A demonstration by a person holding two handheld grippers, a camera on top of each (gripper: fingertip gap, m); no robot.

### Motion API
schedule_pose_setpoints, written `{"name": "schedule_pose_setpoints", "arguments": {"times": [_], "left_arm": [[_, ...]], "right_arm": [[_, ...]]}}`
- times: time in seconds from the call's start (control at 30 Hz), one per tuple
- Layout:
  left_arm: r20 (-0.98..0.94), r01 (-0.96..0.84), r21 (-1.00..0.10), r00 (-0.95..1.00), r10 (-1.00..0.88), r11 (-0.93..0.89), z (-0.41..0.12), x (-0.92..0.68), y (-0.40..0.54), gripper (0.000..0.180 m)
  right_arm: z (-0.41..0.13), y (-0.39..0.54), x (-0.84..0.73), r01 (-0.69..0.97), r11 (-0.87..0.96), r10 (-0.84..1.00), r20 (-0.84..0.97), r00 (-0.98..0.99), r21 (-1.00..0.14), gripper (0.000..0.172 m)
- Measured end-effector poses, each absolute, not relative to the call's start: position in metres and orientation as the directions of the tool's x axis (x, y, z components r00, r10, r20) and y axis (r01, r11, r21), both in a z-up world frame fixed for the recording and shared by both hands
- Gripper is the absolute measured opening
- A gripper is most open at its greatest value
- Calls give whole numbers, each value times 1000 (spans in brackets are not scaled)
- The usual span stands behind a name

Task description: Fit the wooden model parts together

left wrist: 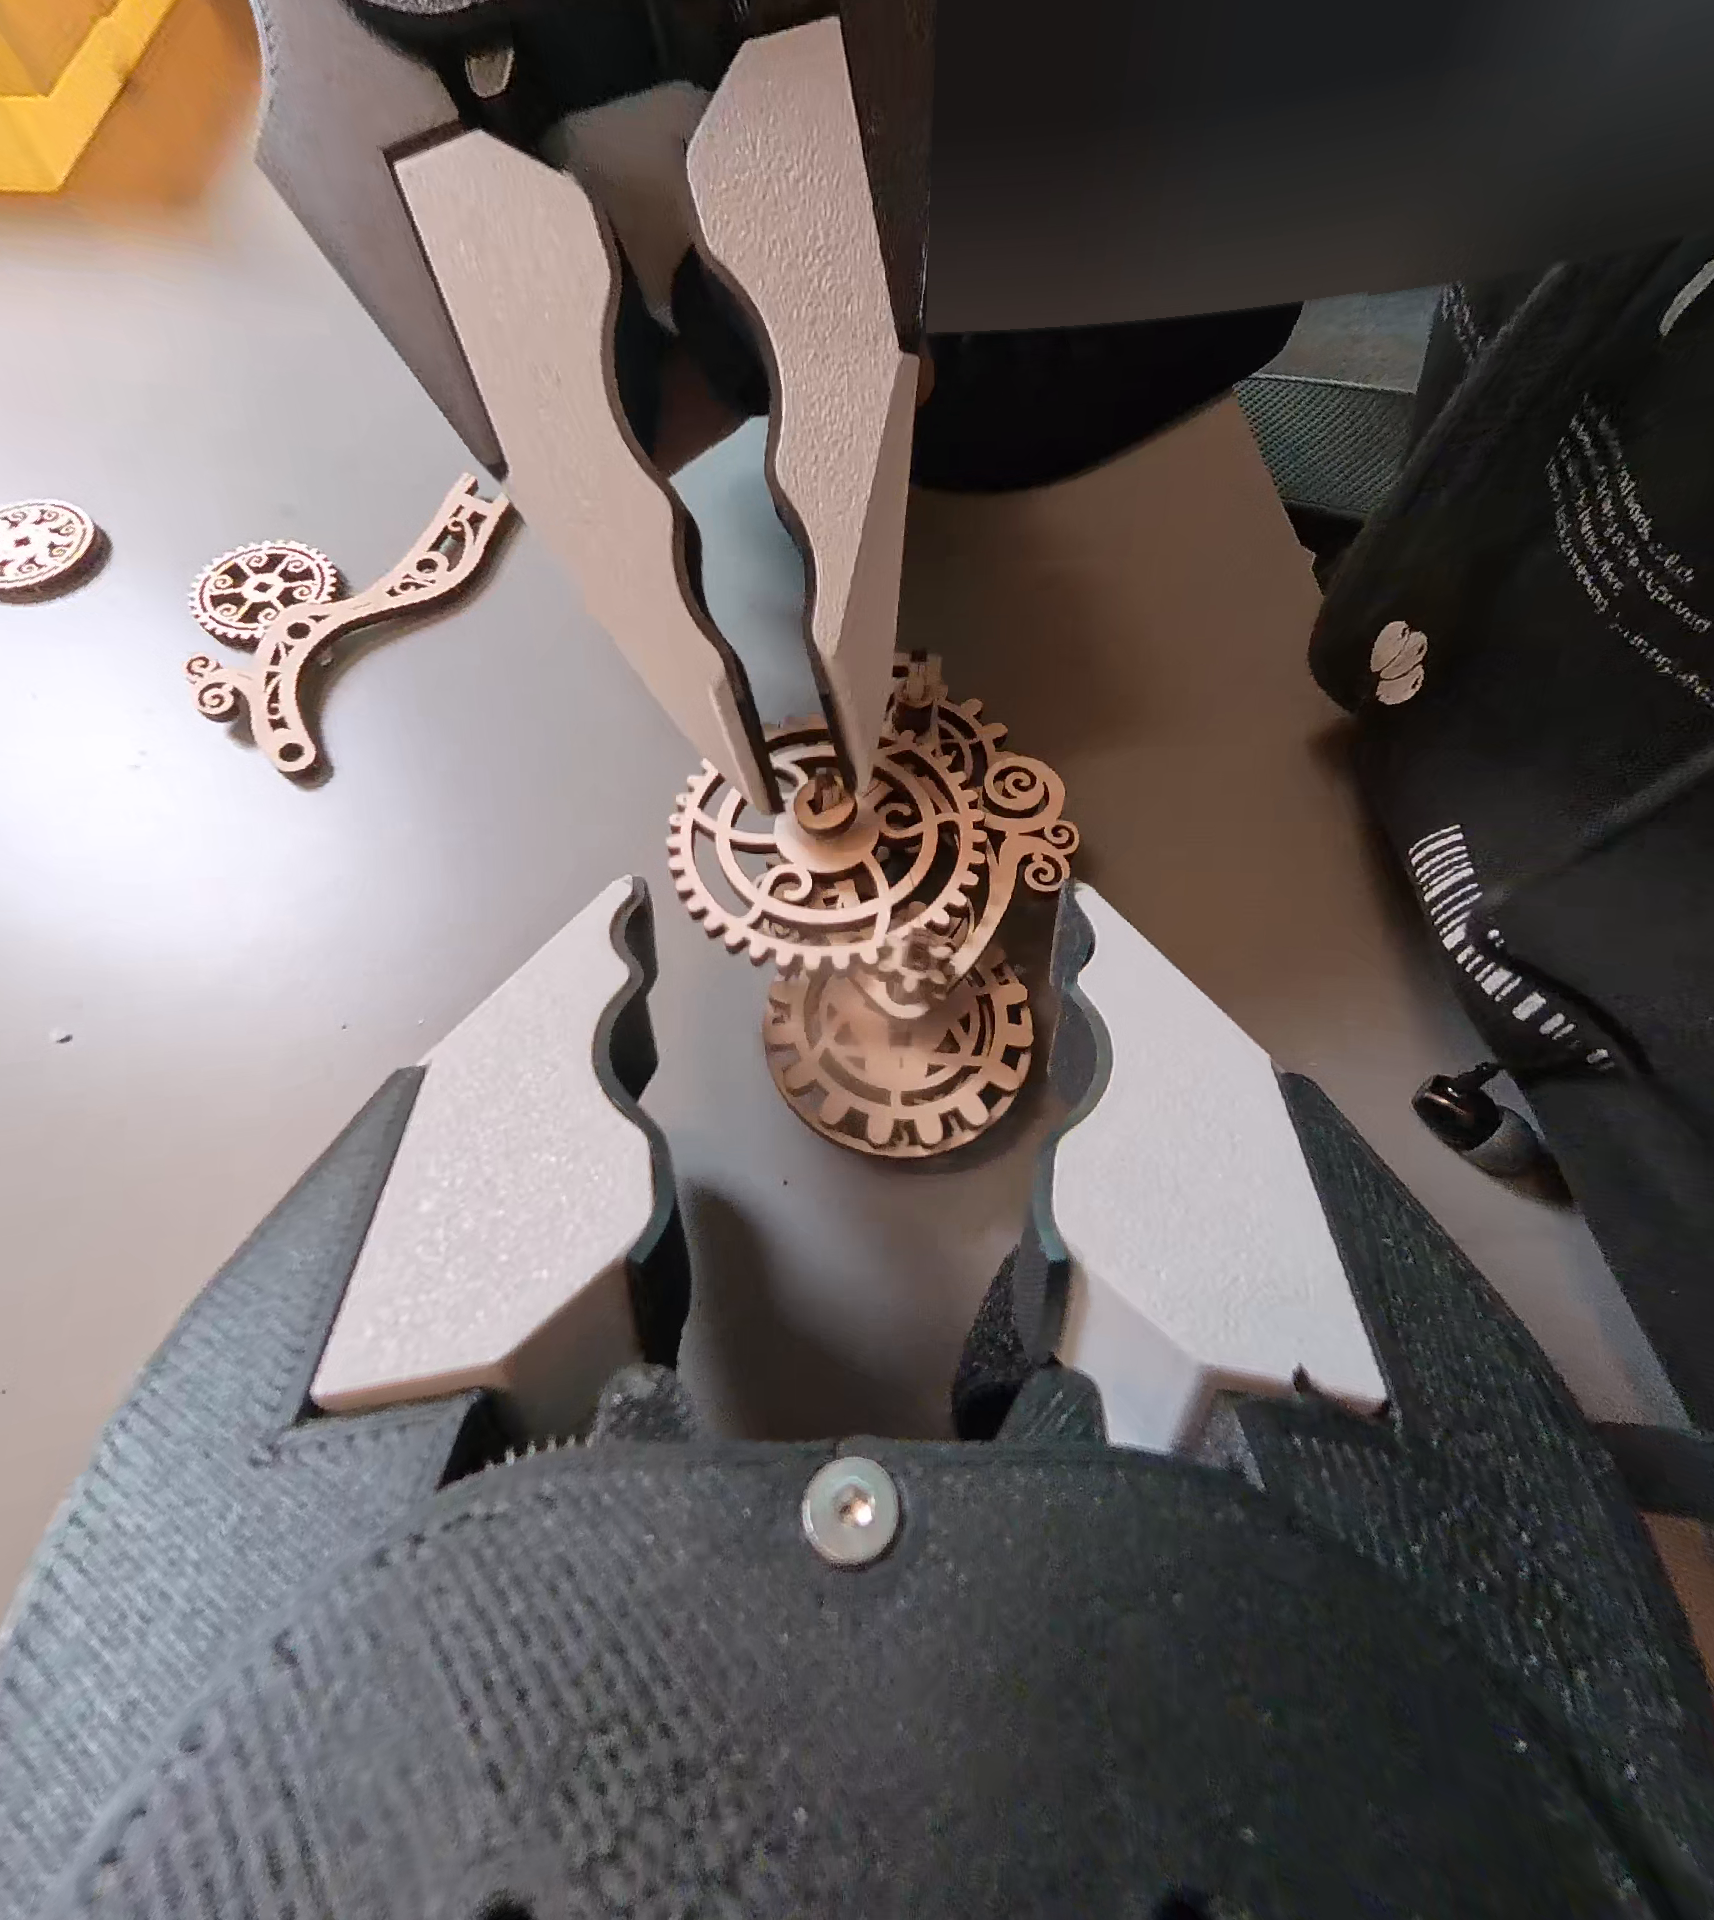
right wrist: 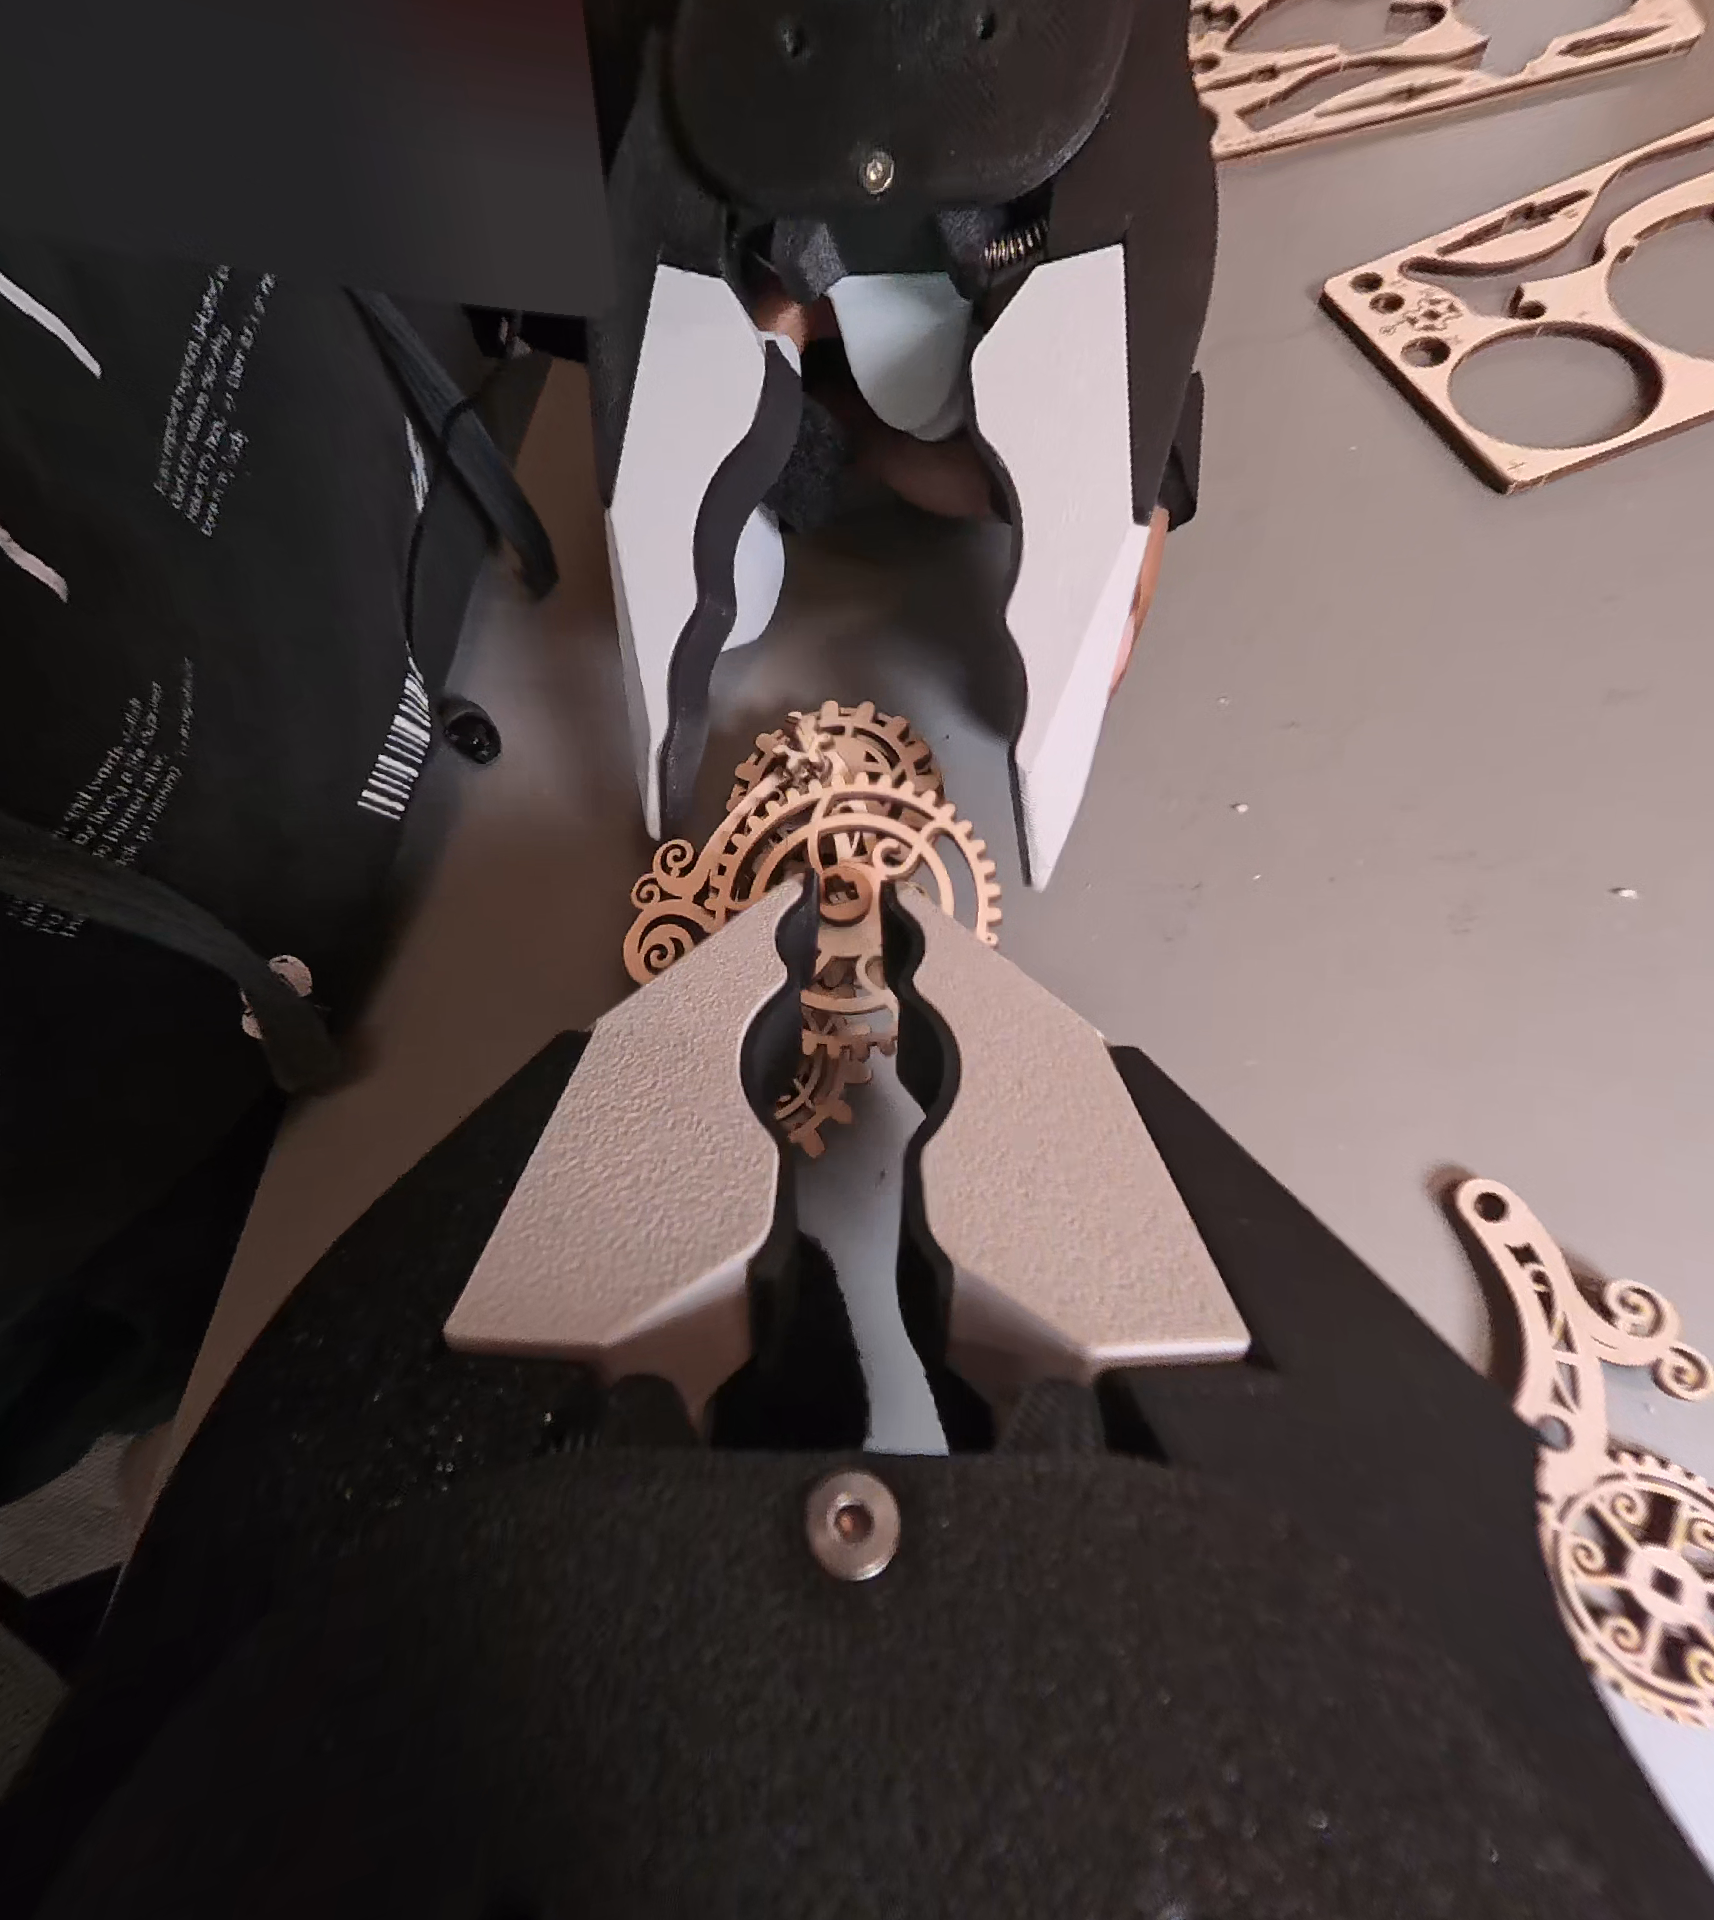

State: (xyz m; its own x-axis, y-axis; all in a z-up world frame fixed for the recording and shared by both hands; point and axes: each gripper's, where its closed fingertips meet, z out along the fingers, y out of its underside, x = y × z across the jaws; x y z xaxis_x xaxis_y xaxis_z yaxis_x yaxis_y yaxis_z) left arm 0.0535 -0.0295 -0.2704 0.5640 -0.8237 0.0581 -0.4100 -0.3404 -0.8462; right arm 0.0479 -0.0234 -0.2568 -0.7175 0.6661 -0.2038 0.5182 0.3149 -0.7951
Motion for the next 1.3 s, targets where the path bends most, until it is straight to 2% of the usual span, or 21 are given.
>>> {"name": "schedule_pose_setpoints", "arguments": {"times": [0.1,0.27,0.3,0.43,0.7,0.9,1.07,1.3], "left_arm": [[60,-410,-846,563,-825,-341,-271,58,-29,78],[70,-418,-843,540,-839,-339,-272,62,-32,71],[64,-426,-837,546,-835,-343,-273,61,-31,64],[58,-432,-835,546,-836,-340,-274,61,-31,64],[62,-439,-833,530,-846,-337,-275,65,-34,66],[65,-438,-833,530,-845,-339,-275,65,-34,66],[61,-441,-832,532,-845,-337,-275,65,-34,66],[76,-434,-831,531,-844,-347,-275,65,-35,66]], "right_arm": [[-257,-25,50,508,320,662,-195,-724,-800,7],[-257,-27,54,480,351,654,-157,-740,-804,8],[-258,-28,55,473,362,651,-146,-745,-803,8],[-258,-28,55,433,392,669,-72,-740,-812,8],[-260,-32,57,477,303,693,-153,-705,-825,8],[-264,-32,59,560,329,681,-220,-699,-761,9],[-265,-33,59,560,411,666,-183,-723,-719,9],[-266,-34,58,630,392,701,-225,-676,-670,9]]}}
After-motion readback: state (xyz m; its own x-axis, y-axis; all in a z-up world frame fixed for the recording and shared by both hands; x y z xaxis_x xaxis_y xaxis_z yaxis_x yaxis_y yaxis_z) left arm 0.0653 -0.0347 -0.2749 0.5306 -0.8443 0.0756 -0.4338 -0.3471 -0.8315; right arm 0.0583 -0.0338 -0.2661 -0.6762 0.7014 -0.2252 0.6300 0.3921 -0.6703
